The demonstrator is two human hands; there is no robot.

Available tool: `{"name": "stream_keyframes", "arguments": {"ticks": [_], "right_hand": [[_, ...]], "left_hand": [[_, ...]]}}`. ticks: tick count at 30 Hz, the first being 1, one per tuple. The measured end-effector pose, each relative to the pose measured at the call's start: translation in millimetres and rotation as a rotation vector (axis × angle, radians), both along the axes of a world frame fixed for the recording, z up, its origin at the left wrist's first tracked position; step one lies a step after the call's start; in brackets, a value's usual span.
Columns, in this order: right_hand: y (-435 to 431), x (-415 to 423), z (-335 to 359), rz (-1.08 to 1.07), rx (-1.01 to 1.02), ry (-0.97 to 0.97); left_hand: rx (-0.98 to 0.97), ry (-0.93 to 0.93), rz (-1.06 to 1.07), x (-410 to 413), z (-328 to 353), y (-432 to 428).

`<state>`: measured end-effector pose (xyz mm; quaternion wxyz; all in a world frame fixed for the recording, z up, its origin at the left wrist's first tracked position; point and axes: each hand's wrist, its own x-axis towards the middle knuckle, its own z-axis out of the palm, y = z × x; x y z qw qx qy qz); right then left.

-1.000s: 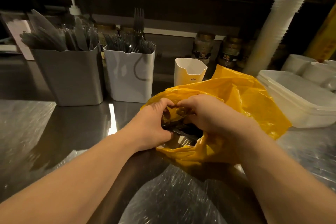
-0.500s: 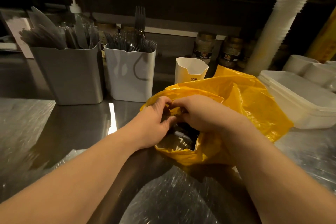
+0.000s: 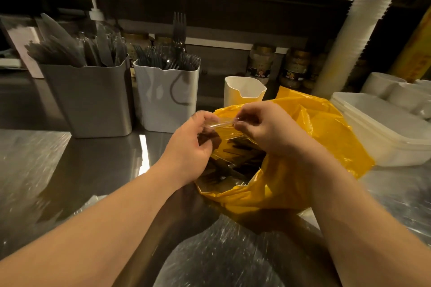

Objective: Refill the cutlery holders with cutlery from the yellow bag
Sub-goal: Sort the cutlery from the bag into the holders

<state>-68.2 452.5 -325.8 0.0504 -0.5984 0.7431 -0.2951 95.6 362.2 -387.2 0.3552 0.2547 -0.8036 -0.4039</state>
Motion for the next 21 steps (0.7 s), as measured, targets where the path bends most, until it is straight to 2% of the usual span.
{"name": "stream_keyframes", "arguments": {"ticks": [4, 8, 11, 15, 18, 21], "right_hand": [[2, -5, 0, -0.002, -0.032, -0.217], [4, -6, -1, 0.015, -0.031, -0.355], [9, 0, 7, 0.043, -0.235, -0.541], [17, 6, 19, 0.036, -0.618, -0.900], [16, 9, 21, -0.028, -0.672, -1.226], [8, 14, 9, -0.153, -0.603, -1.161]], "left_hand": [[0.041, 0.070, 0.033, 2, 4, -1], [0.033, 0.000, -0.012, 6, 3, 1], [0.032, -0.029, 0.007, 6, 5, 4], [0.129, 0.122, 0.072, 6, 10, 3], [0.169, 0.237, 0.103, 5, 13, 3], [0.251, 0.341, 0.131, 3, 16, 1]]}}
